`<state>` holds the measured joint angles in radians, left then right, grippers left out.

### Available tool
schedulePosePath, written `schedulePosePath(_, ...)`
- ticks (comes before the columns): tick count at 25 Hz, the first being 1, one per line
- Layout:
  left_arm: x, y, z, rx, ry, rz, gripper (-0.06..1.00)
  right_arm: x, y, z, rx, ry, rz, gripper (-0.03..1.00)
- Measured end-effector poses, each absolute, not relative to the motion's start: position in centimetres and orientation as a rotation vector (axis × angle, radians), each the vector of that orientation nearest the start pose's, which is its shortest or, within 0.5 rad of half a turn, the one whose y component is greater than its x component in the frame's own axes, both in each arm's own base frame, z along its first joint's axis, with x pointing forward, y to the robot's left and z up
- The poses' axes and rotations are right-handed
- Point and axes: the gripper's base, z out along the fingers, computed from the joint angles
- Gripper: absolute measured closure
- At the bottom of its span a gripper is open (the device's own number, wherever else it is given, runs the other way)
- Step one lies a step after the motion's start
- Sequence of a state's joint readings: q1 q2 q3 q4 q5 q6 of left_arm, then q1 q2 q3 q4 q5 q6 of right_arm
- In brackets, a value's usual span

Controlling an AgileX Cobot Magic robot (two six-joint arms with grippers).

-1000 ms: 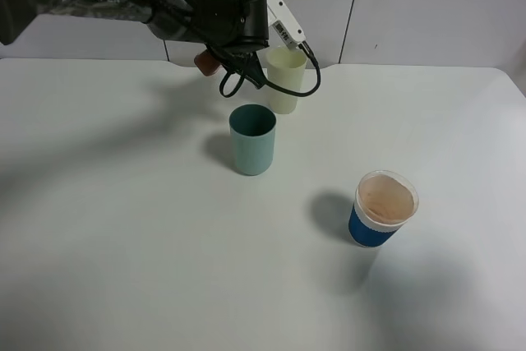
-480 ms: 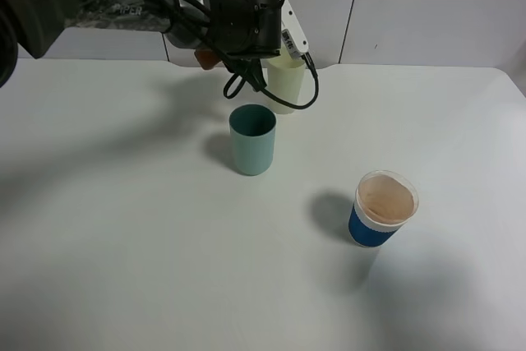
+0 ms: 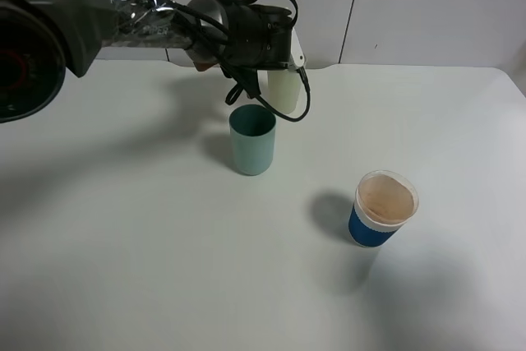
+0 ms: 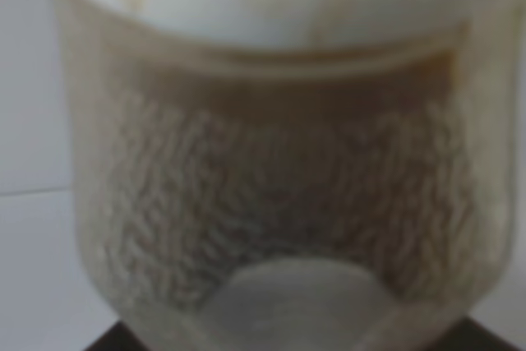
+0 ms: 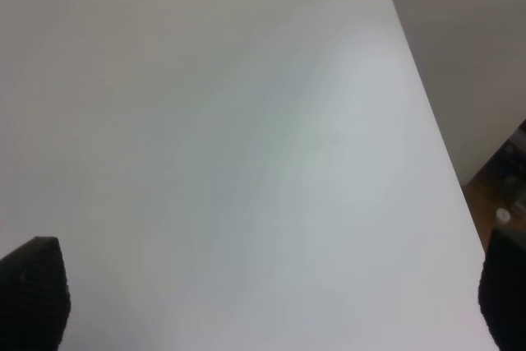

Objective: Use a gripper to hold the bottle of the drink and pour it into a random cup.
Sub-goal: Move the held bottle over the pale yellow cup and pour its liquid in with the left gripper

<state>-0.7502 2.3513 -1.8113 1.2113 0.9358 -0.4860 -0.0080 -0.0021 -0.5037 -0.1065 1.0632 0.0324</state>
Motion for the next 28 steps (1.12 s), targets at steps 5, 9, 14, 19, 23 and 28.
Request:
schedulePosePath(5, 41.3, -29.1, 16.4, 1.037, 1.988, 0.92, 0.61, -0.6, -0.8, 27.8, 0.047, 2.038, -0.112, -0.02)
schedulePosePath(9, 41.5, -29.1, 16.7, 1.048, 1.954, 0.956, 0.62, -0.6, -0.8, 27.8, 0.047, 2.038, -0.112, -0.02)
schedulePosePath(14, 41.6, -28.9, 17.1, 1.059, 1.903, 1.014, 0.62, -0.6, -0.8, 27.8, 0.047, 2.038, -0.112, -0.02)
schedulePosePath(19, 41.8, -29.0, 17.3, 1.07, 1.867, 1.038, 0.62, -0.6, -0.8, 27.8, 0.047, 2.038, -0.112, -0.02)
schedulePosePath(23, 41.8, -29.0, 17.5, 1.076, 1.847, 1.051, 0.62, -0.6, -0.8, 27.8, 0.048, 2.038, -0.111, -0.02)
schedulePosePath(28, 41.8, -29.0, 17.5, 1.083, 1.839, 1.058, 0.62, -0.6, -0.8, 27.8, 0.048, 2.038, -0.111, -0.02)
